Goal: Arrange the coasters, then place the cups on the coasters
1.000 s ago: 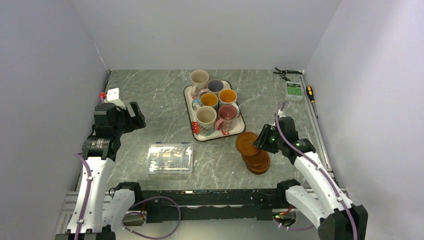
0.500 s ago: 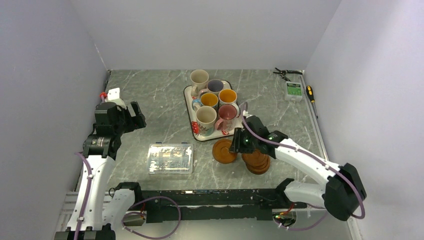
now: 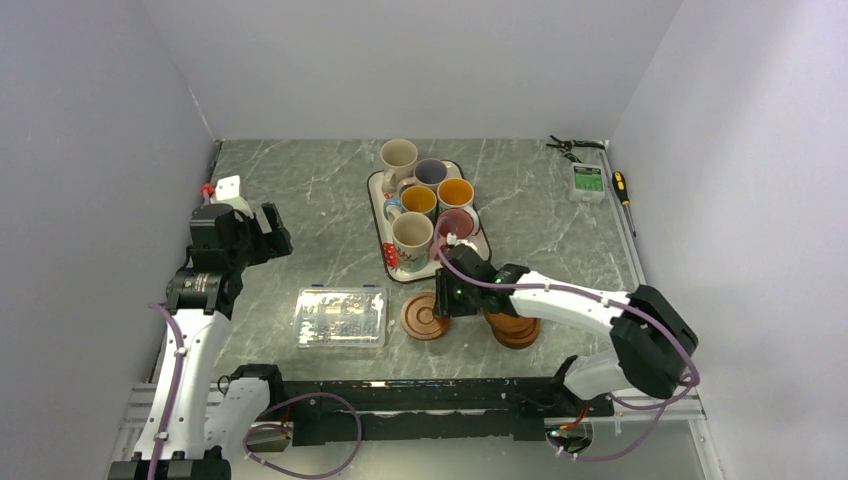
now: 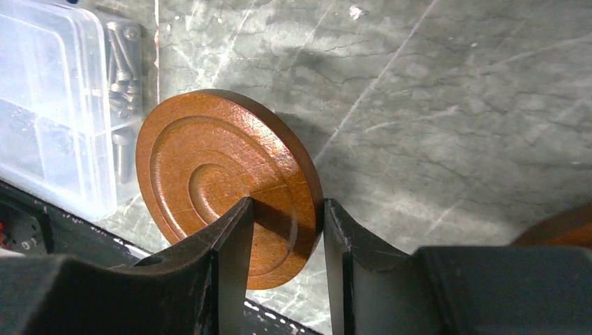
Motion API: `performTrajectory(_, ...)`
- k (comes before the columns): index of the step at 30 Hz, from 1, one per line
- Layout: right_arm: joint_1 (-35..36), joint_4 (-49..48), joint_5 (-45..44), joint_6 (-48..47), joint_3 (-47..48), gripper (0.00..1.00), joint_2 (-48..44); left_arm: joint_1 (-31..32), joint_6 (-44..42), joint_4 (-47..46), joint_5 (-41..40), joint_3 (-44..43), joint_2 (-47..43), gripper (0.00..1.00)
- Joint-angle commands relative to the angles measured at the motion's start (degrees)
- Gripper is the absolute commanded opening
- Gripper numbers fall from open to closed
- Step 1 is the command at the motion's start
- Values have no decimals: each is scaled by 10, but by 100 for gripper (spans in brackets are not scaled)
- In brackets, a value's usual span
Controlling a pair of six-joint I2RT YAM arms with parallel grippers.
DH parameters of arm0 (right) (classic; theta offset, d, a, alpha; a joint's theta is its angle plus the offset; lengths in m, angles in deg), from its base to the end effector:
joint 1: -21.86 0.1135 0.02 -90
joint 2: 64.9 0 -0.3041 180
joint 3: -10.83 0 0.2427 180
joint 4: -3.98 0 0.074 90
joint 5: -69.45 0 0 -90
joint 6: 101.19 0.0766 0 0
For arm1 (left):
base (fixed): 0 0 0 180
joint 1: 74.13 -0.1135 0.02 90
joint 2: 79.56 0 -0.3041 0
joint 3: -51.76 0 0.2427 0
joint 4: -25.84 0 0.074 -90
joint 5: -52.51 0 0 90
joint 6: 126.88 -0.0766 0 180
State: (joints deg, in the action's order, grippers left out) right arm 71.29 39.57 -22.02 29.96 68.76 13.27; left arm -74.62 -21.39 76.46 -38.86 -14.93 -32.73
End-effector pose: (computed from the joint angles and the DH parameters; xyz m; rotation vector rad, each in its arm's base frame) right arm 0.1771 0.2038 0.2026 -0.1809 2.6438 0.5549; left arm 0.1696 0.0033 0.3407 -0.3075 2.0877 -0.1316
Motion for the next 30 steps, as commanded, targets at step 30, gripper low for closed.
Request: performTrajectory(30,105,-149,-19,80,173,0,267,2,-4,-5,-1,-13,7,94)
